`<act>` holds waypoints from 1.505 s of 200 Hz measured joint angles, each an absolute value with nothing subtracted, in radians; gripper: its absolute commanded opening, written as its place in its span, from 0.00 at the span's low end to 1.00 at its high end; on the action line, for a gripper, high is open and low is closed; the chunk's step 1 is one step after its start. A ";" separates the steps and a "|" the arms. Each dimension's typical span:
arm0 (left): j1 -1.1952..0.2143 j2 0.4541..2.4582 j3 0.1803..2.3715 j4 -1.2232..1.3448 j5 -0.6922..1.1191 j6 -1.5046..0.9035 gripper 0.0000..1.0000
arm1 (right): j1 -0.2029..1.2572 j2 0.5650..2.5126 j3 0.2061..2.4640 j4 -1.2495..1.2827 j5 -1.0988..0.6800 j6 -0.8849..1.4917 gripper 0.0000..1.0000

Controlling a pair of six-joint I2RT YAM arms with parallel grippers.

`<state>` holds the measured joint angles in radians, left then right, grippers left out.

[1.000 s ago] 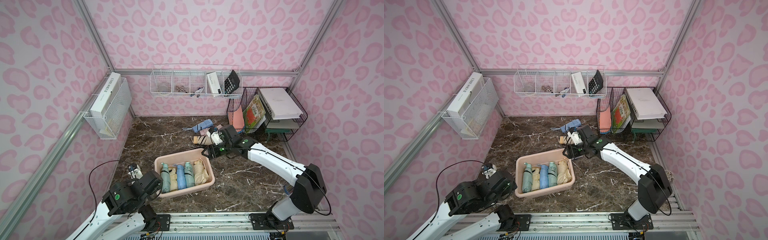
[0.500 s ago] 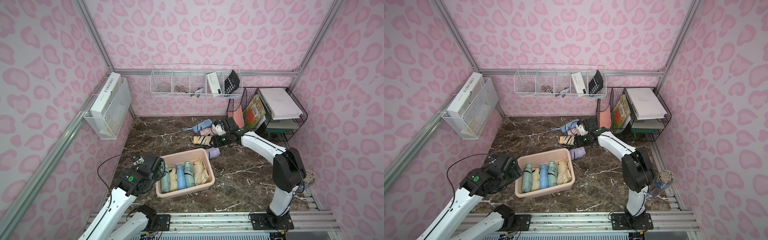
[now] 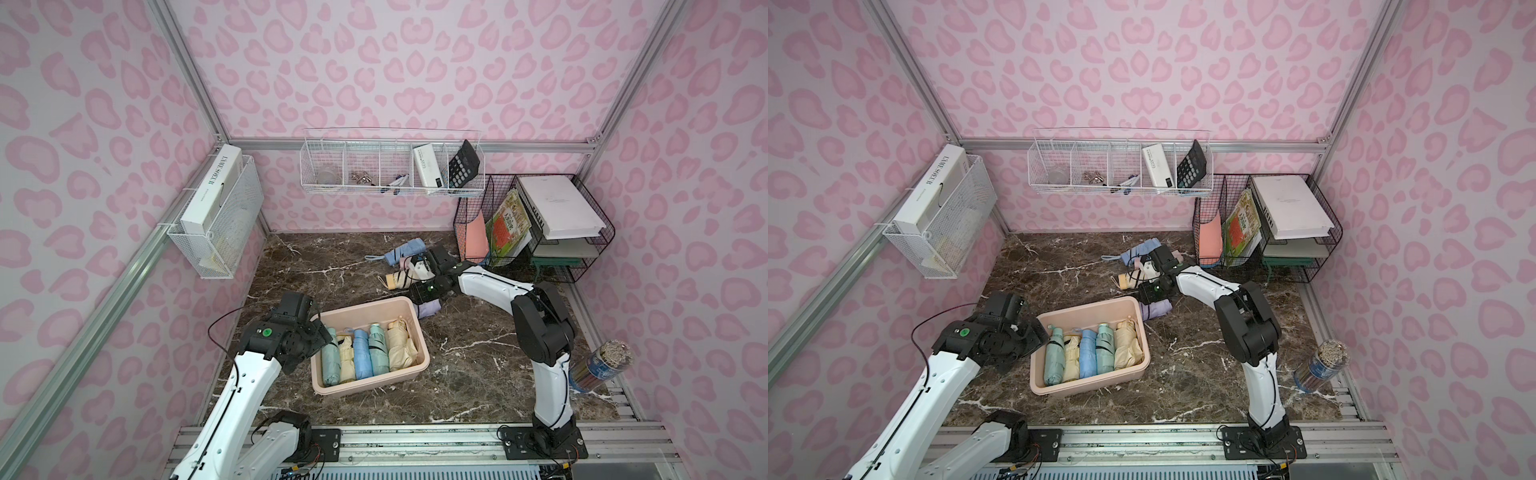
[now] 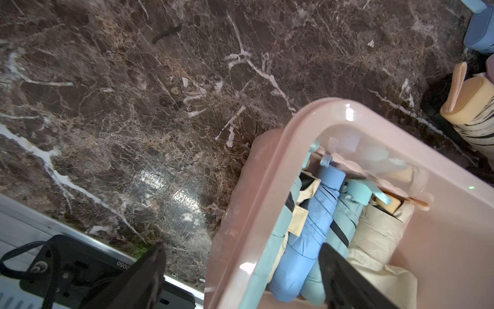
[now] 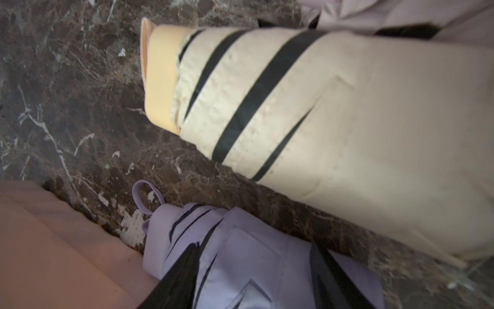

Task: Put the umbrella into the storage box
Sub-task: Pick up the umbrella from the center of the board.

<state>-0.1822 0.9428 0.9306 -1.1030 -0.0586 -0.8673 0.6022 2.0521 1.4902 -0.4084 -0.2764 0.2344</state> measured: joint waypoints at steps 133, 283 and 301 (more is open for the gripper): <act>-0.130 0.933 0.904 -1.116 0.037 -0.731 0.90 | 0.634 1.698 1.138 -0.424 -0.178 0.089 0.87; -0.126 0.949 0.904 -1.116 0.047 -0.709 0.89 | 0.687 1.851 1.100 -0.242 -0.190 -0.423 0.79; -0.125 0.950 0.905 -1.116 0.047 -0.709 0.89 | 0.685 1.870 1.101 -0.234 -0.197 -0.427 0.73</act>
